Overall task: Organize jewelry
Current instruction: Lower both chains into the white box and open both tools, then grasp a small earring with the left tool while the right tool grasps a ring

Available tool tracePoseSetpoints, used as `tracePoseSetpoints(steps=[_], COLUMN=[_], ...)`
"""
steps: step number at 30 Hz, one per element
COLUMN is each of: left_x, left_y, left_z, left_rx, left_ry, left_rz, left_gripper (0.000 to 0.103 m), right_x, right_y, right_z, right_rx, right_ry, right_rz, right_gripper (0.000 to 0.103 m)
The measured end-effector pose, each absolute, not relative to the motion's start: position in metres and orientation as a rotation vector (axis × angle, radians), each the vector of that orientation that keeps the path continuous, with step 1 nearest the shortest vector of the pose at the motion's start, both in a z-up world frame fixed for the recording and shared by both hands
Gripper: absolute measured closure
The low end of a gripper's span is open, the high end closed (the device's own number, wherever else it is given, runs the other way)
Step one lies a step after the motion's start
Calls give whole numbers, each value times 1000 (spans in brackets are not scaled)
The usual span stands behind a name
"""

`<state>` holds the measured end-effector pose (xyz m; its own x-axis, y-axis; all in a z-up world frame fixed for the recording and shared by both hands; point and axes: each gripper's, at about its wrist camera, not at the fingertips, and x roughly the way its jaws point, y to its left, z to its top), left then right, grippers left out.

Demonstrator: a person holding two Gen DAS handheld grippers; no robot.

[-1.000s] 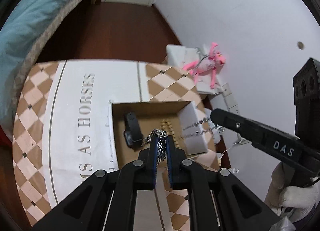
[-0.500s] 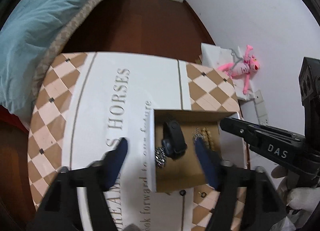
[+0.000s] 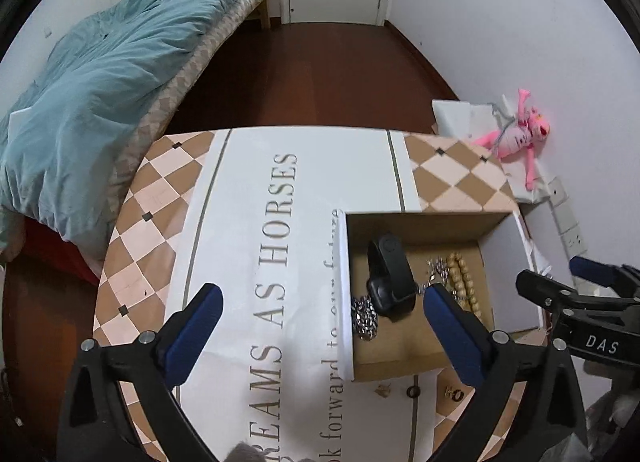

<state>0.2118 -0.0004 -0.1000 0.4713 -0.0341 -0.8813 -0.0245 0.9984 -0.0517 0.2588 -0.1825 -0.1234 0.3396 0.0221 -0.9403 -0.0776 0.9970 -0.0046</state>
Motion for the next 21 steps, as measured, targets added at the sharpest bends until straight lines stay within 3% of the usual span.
tracePoseSetpoints(steps=[15, 21], left_x=[187, 153], left_y=[-11, -7], left_z=[-68, -83], left_rx=[-9, 60], left_ry=[1005, 995], left_rz=[15, 122], left_gripper=[1, 1], right_x=[213, 171], right_y=[-182, -183], right_z=[-80, -105], right_rx=[-69, -19], right_ry=[1066, 1081], right_rz=[37, 76], right_gripper=[4, 4])
